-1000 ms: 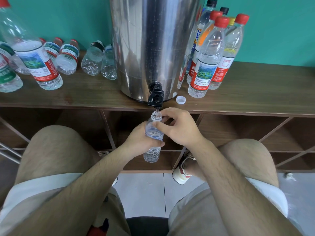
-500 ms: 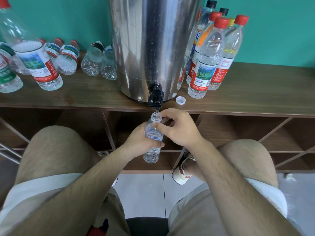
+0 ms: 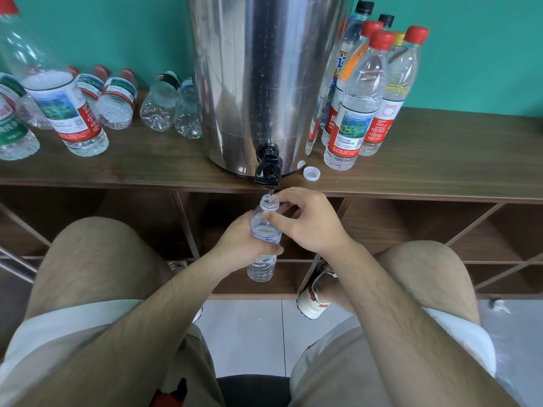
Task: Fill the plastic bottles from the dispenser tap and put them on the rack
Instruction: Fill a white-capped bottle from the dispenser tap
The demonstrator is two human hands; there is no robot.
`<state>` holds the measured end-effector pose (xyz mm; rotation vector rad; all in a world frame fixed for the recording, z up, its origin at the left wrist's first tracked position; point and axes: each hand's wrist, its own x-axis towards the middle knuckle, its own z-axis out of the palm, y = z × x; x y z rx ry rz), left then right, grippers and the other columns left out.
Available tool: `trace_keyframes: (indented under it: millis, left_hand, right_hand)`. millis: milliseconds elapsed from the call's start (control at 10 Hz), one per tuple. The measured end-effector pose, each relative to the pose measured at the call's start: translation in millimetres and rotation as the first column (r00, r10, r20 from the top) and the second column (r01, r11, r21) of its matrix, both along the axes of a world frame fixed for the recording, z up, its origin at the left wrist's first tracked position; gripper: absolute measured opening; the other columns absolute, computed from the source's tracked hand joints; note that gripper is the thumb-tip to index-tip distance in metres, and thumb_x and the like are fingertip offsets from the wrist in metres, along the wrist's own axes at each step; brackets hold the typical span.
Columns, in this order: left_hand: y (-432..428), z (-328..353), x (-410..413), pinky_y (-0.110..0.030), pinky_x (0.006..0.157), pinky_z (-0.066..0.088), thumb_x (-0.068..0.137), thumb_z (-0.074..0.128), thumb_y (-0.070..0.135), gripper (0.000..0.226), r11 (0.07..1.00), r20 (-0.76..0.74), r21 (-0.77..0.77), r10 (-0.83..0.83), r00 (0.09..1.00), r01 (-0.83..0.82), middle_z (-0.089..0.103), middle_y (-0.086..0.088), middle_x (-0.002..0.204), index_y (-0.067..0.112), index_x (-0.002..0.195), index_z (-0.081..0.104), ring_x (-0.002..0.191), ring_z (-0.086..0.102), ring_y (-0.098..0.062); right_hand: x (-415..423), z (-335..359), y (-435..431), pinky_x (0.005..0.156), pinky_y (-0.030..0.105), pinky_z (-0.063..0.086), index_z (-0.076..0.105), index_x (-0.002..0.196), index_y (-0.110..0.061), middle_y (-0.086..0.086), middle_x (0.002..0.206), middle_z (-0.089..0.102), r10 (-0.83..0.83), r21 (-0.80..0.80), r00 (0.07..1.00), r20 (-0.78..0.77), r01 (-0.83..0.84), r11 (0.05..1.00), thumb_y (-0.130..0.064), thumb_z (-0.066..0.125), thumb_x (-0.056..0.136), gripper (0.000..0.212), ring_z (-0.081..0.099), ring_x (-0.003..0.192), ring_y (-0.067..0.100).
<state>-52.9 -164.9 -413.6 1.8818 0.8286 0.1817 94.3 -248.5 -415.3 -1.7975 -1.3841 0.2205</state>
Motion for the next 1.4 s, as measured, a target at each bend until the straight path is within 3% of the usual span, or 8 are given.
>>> trace_keyframes:
  millis: [1000, 1400]
  left_hand:
    - [1.6, -2.8, -0.1, -0.05, 0.112, 0.047, 0.076, 0.09, 0.009, 0.078, 1.0, 0.01, -0.017, 0.013, 1.0, -0.013, 0.065, -0.003, 0.136, 0.018, 0.144, 0.054, 0.127, 0.061, -0.023]
    - [2.0, -4.7, 0.0, -0.049, 0.113, 0.047, 0.076, 0.09, 0.01, 0.079, 1.0, 0.011, -0.016, -0.004, 1.0, 0.005, 0.064, -0.001, 0.138, 0.02, 0.145, 0.052, 0.128, 0.06, -0.021]
  right_hand:
    - [-1.0, 1.6, -0.9, 0.07, 0.012, 0.047, 0.08, 0.108, -0.022, -0.014, 0.097, 0.073, -0.001, 0.0, 1.0, 0.006, 0.001, 1.0, -0.025, 0.081, 0.087, 0.021, 0.068, 0.088, 0.005]
    - [-2.6, 4.6, -2.0, 0.075, 0.019, 0.052, 0.08, 0.108, -0.019, -0.011, 0.099, 0.075, 0.007, -0.002, 1.0, 0.003, -0.007, 1.0, -0.023, 0.081, 0.087, 0.021, 0.069, 0.089, 0.008]
